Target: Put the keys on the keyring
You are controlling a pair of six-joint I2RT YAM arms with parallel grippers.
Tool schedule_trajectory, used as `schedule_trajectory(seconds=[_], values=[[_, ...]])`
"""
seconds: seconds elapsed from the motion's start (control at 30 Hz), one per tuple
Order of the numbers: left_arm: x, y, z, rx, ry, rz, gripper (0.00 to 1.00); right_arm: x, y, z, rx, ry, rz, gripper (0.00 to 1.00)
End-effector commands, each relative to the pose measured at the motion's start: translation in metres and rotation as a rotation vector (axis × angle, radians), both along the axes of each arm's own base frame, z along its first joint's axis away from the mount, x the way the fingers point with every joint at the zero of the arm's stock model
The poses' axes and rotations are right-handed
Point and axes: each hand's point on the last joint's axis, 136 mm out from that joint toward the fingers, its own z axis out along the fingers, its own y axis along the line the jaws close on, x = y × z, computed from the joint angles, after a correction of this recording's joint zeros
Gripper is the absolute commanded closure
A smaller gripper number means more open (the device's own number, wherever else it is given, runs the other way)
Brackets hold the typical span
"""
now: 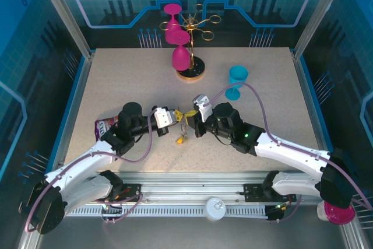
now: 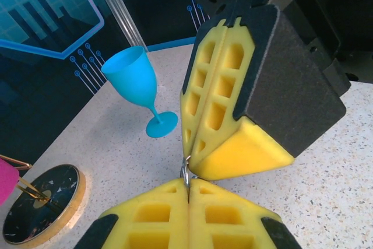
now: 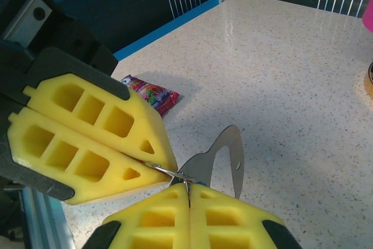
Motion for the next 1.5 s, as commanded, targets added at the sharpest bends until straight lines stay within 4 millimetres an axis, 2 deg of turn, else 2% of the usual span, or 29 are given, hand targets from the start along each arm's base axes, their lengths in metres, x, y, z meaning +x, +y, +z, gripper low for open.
schedule_trajectory(seconds=[0.0,0.87,1.27,1.47], values=[[-0.016,-0.006,0.005,-0.001,-0.067,-0.066,1.00,0.016,-0.002,0.026,0.098,-0.028,-0.091,1.00],[-0.012,-0.001,0.010,-0.004,-0.147,-0.025,1.00,0.016,-0.012,0.013,0.160,0.078,-0.107,1.00],[-0.014,-0.003,0.014,-0.030,-0.148,-0.032,1.00,0.016,-0.009,0.008,0.151,0.107,-0.088,1.00],[-0.013,-0.003,0.016,-0.045,-0.142,-0.030,1.00,0.015,-0.013,0.008,0.134,0.107,-0.091,0.81]])
